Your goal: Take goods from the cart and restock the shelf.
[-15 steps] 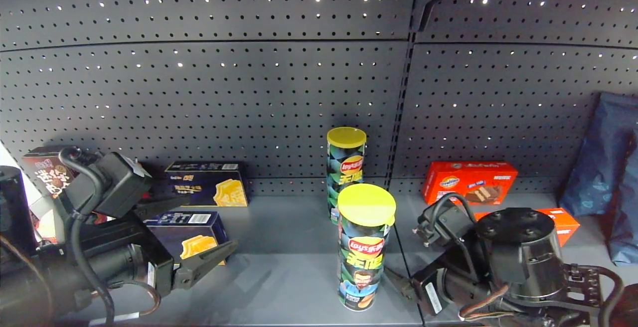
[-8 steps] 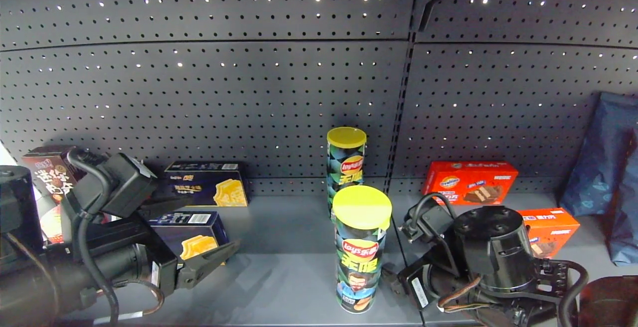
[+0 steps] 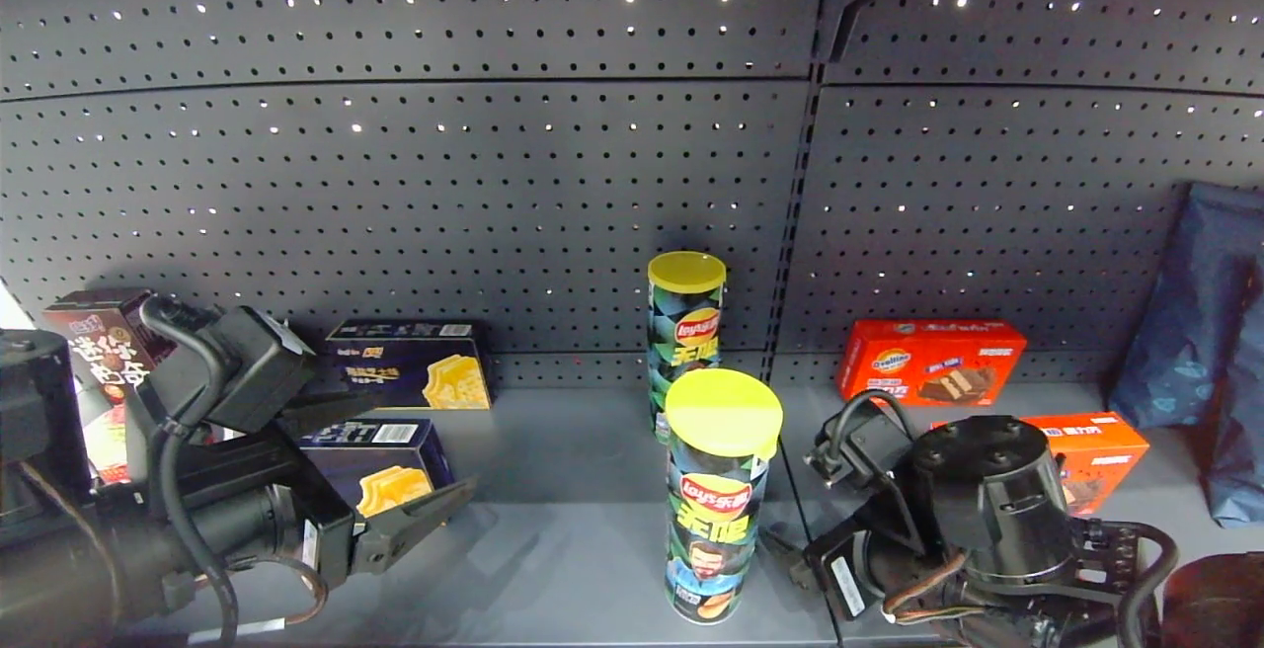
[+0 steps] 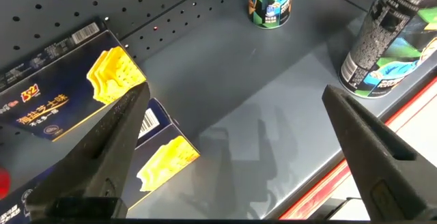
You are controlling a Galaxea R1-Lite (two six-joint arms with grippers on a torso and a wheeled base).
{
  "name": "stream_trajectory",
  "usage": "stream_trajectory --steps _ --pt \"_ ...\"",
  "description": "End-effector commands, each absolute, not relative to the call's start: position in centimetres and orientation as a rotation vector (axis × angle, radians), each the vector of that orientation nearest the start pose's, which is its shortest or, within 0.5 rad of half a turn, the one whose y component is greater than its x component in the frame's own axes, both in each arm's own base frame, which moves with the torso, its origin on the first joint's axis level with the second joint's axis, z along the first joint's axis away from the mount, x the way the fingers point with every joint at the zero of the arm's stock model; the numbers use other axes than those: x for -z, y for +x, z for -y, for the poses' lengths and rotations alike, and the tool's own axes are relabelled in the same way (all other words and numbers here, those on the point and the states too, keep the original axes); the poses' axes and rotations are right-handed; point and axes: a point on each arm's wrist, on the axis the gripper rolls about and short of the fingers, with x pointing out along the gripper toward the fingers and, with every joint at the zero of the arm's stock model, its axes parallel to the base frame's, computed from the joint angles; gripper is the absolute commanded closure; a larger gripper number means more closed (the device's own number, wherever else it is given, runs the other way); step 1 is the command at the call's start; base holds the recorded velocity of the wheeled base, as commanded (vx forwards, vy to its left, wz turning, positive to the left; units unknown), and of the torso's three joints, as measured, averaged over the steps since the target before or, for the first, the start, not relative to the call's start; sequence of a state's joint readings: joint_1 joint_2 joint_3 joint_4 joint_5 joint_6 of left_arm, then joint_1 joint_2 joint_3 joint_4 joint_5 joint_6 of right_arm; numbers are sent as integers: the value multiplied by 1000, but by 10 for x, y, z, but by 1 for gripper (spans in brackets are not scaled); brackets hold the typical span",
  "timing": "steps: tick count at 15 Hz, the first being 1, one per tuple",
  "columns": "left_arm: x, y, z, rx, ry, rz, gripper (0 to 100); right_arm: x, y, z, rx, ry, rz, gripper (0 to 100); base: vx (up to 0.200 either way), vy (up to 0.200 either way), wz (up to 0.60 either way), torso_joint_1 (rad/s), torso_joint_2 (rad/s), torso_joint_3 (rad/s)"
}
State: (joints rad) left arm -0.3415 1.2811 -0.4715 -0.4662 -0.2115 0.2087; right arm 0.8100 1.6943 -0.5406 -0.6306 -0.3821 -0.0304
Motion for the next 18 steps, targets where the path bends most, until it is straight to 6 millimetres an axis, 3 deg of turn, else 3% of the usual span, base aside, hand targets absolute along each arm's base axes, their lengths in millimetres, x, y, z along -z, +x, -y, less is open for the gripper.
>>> stream_trajectory --steps 1,4,9,18 --pt "-178 173 67 583 225 -290 0 -124 175 -172 -427 -319 -418 0 0 0 0 0 0 0" --pt "-178 173 67 585 224 -293 0 -127 160 -167 -481 -311 -405 0 0 0 0 0 0 0" --pt "-175 172 66 584 226 -301 0 -126 152 -176 -555 -316 -405 0 0 0 0 0 0 0" --pt "-175 172 66 582 224 -303 0 -116 160 -188 -581 -335 -440 0 0 0 0 0 0 0"
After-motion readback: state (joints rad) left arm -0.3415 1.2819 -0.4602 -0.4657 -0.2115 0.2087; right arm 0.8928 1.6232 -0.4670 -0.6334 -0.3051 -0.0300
